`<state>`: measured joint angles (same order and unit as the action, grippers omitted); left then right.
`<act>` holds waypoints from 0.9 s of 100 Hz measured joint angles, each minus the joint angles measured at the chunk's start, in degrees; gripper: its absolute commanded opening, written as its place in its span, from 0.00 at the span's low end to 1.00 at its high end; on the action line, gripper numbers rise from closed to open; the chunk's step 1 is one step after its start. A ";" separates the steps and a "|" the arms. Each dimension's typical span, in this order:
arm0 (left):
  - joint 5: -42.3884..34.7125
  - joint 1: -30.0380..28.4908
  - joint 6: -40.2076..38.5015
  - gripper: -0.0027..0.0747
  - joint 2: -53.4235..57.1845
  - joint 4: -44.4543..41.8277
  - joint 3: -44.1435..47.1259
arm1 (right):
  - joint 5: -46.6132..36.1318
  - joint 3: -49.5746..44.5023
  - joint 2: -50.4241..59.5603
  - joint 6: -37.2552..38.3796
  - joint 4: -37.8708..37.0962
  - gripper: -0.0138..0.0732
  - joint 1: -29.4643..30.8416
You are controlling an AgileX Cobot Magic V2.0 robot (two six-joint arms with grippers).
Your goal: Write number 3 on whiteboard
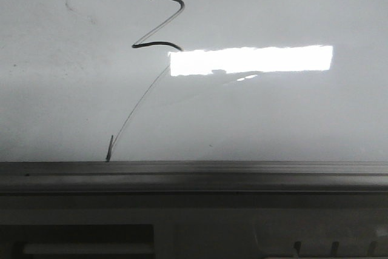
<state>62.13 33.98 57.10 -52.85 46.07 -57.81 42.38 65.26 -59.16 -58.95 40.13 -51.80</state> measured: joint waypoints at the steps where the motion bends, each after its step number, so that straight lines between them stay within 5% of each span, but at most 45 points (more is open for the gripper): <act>1: -0.03 0.00 0.00 0.47 0.00 0.00 0.00 | 0.00 0.00 0.00 0.00 0.00 0.09 -0.15; 31: 1.65 0.00 0.10 0.28 -1.27 0.74 -0.09 | -1.93 0.00 0.00 -0.12 -1.15 0.09 -2.57; 48: 2.13 0.00 0.10 0.01 -1.27 1.34 -0.09 | -2.80 0.00 0.00 -0.24 -1.29 0.09 -2.57; 57: 2.24 0.00 0.45 0.01 -1.27 1.52 -0.09 | -2.92 0.00 0.00 -0.24 -1.29 0.10 -2.57; 66: 2.24 0.00 0.56 0.01 -1.27 1.63 -0.09 | -2.92 0.00 0.00 -0.24 -1.29 0.25 -2.57; 81: 0.34 0.00 0.25 0.01 -1.37 2.41 -0.09 | -3.17 0.00 0.25 0.12 -0.71 0.70 -1.31; 90: -4.21 0.00 -1.45 0.01 -1.36 2.77 0.19 | -3.77 0.00 1.94 0.57 -0.06 0.82 1.70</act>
<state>57.91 33.98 55.64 -54.21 48.84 -57.61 38.61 65.26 -57.21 -58.38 40.07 -50.09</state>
